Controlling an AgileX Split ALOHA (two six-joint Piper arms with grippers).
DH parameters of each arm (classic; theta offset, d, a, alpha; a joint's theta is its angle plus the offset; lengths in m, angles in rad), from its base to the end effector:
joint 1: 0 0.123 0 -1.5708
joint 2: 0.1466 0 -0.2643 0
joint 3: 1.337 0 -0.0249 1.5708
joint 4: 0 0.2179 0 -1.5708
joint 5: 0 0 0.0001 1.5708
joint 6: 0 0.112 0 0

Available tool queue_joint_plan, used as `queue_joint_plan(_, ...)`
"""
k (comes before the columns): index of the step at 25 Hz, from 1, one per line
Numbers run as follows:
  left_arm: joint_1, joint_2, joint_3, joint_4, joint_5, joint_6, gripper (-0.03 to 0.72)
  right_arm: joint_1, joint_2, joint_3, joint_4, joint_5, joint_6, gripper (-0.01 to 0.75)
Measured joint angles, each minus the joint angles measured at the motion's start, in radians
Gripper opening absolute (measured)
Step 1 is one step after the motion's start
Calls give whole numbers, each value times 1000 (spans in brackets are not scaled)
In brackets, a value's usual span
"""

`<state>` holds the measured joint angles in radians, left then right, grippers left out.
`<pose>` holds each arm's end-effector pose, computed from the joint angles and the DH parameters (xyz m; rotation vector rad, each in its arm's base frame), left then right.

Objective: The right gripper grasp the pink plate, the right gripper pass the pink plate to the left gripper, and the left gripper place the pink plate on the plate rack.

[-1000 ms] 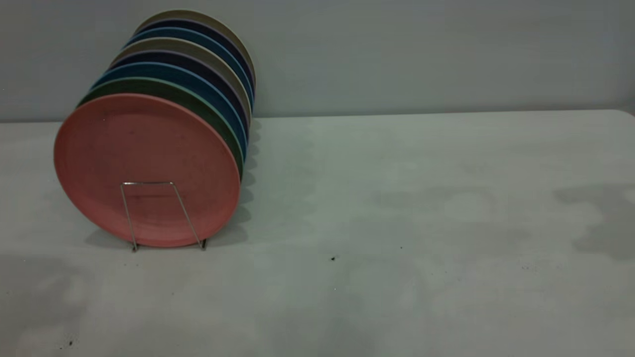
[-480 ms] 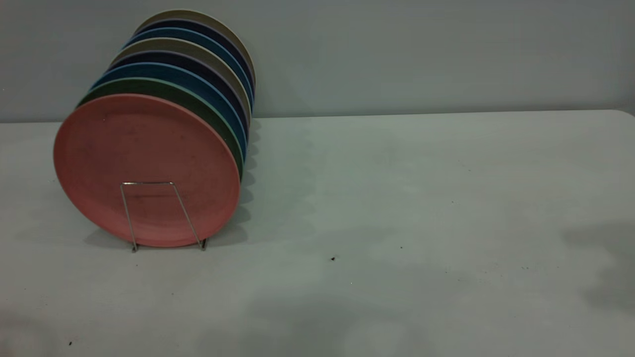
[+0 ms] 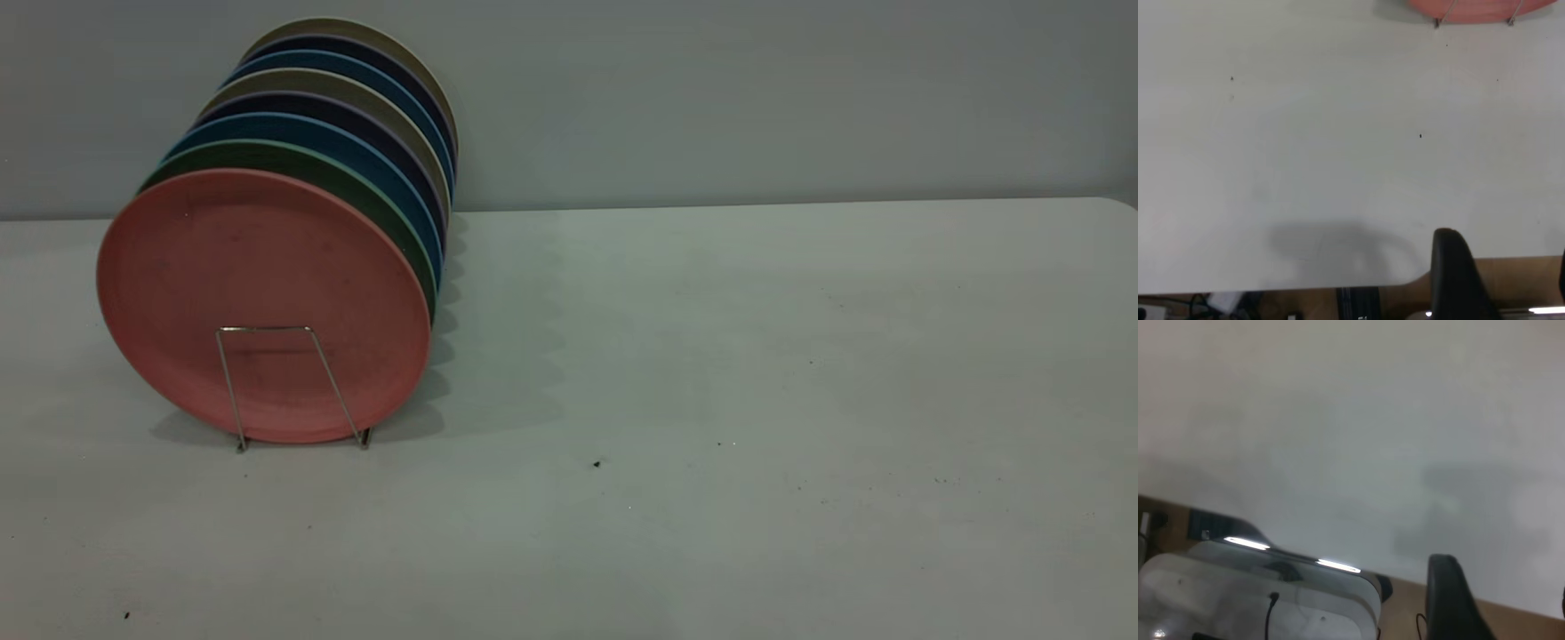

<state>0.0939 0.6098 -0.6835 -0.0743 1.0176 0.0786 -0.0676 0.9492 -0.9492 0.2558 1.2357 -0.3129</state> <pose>0.0924 0.0016 0.2794 -0.0373 2.4237 -0.0161 0.1410 0.0173 0.3030 -0.2837 2.6561 0.2340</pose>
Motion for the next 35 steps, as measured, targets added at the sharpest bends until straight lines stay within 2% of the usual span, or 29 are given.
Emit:
queue_joint_plan(6,0,-210,82,6,55,-13,400,0,-284,214,22,4,-34,419)
queue_joint_plan(14,0,-403,155,7,108,5,400,15,-625,456,-5,-58,-74,419)
queue_joint_plan(25,0,-463,196,-16,113,29,400,168,-712,467,-29,-75,-44,419)
queue_joint_plan(35,0,-463,196,-17,113,29,400,178,-712,467,-33,-80,-34,419)
